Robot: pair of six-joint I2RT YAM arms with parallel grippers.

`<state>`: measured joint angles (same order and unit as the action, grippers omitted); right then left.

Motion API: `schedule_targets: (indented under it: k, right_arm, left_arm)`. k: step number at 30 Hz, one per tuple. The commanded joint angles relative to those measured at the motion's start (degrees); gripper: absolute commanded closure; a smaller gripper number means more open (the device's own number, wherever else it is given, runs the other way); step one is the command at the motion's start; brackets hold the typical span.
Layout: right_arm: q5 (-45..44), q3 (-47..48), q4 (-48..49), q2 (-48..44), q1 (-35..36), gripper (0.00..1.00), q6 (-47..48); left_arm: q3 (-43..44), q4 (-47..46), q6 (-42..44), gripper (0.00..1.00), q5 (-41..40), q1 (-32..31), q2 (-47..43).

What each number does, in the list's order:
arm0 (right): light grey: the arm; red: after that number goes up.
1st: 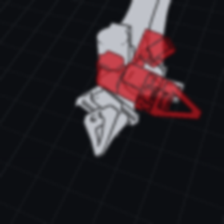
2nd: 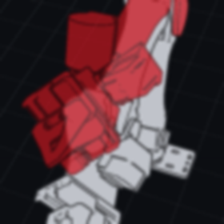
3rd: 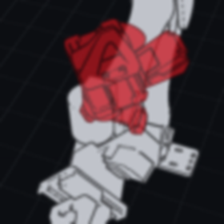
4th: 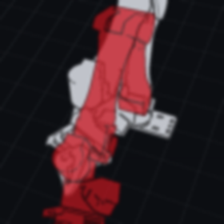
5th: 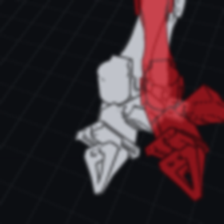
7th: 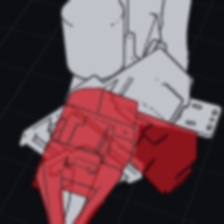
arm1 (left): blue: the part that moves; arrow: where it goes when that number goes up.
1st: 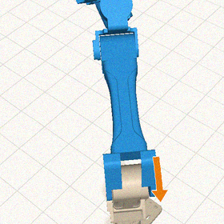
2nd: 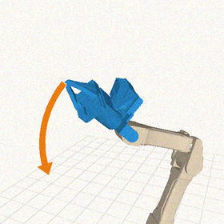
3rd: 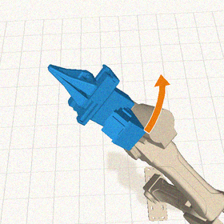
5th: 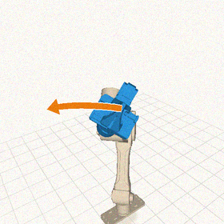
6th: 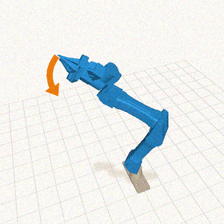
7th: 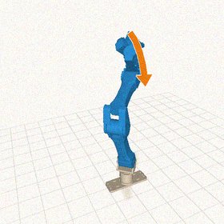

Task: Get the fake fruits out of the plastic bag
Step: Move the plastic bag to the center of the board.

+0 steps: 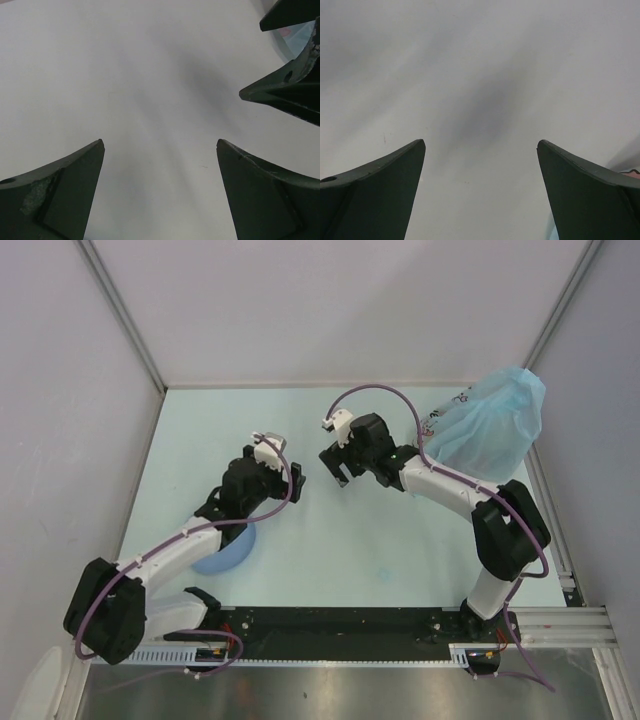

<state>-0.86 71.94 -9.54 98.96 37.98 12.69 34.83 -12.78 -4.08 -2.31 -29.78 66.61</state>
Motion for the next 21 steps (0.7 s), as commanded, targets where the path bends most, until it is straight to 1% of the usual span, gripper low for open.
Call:
schedule_targets:
  k: [1, 2, 6, 10, 12, 15, 17, 18, 20, 21]
  right_arm:
    - [4.55, 2.24, 0.58, 0.62, -0.45, 0.01, 1.28]
    - [4.64, 2.24, -0.03, 0.62, -0.45, 0.01, 1.90]
    - [3.07, 2.24, -2.15, 0.27, -0.45, 0.02, 3.48]
    - [1.48, 2.24, -0.66, -0.17, -0.36, 0.01, 2.78]
    - [1.39, 2.24, 1.00, -0.87, -0.01, 0.01, 2.61]
    - [1.30, 5.04, -0.38, -3.32, 0.17, 0.00, 3.74]
    - [2.53, 8.46, -2.05, -4.99, -0.88, 0.01, 4.88]
    - [3.06, 9.43, -3.37, -7.35, -1.50, 0.00, 5.85]
    - [4.20, 10.58, -4.52, -10.00, -4.21, 0.02, 6.38]
    - [4.29, 10.76, -5.13, -12.71, -5.18, 0.02, 6.38]
  left_arm:
    - [0.77, -4.10, 0.12, 0.00, 1.87, -0.80, 0.89]
    - [0.85, -4.19, 0.30, 0.00, 3.78, -0.98, 1.15]
    - [-0.55, -7.86, 0.74, 0.00, 4.86, -1.86, 1.59]
    - [-0.38, -8.23, 3.98, 0.00, 7.66, -3.88, 3.61]
    - [0.76, -7.01, 3.99, 0.00, 6.45, -4.06, 4.75]
    - [2.87, -5.34, 2.94, 0.00, 0.92, -4.06, 7.47]
    - [6.64, -2.10, 3.37, 0.00, 0.81, -4.06, 9.32]
    - [7.87, 0.18, 3.81, 0.00, 1.33, -4.06, 9.59]
    - [10.69, 0.91, 5.56, 0.00, 1.95, -4.06, 9.51]
    - [11.74, 1.52, 5.74, 0.00, 3.69, -4.06, 9.77]
